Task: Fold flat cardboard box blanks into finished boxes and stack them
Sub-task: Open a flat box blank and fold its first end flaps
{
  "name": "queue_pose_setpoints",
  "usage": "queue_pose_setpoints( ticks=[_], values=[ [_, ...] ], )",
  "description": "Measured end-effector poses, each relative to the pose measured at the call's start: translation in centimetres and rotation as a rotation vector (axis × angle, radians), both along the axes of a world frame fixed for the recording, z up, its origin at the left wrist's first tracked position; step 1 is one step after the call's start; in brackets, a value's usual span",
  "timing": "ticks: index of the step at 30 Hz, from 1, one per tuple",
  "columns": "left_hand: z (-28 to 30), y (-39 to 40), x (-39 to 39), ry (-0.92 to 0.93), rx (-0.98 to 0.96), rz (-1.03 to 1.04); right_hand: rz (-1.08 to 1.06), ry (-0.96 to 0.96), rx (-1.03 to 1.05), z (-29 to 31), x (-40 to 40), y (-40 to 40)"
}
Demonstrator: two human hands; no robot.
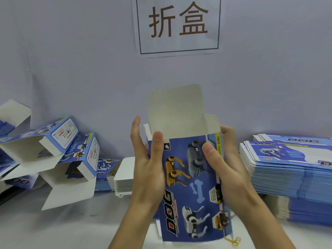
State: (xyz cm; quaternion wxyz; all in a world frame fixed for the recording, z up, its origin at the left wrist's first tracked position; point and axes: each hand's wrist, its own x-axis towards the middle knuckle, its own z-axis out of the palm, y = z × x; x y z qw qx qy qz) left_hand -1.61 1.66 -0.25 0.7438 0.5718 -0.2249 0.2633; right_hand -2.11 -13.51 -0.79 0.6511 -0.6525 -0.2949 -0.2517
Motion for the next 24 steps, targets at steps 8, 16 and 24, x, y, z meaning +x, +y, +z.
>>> queue_pose_setpoints(
  ticks=[8, 16, 24],
  values=[
    [-0.3, 0.0, 0.0, -0.069, 0.028, -0.003, -0.126, -0.02, 0.02, 0.3, -0.1, 0.4],
    [-0.1, 0.1, -0.4, 0.035, -0.015, -0.045, -0.003, 0.124, 0.217, 1.2, -0.6, 0.7],
    [0.8, 0.9, -0.5, 0.059, -0.147, -0.236, 0.003, 0.189, 0.298, 1.1, -0.1, 0.7]
  ],
)
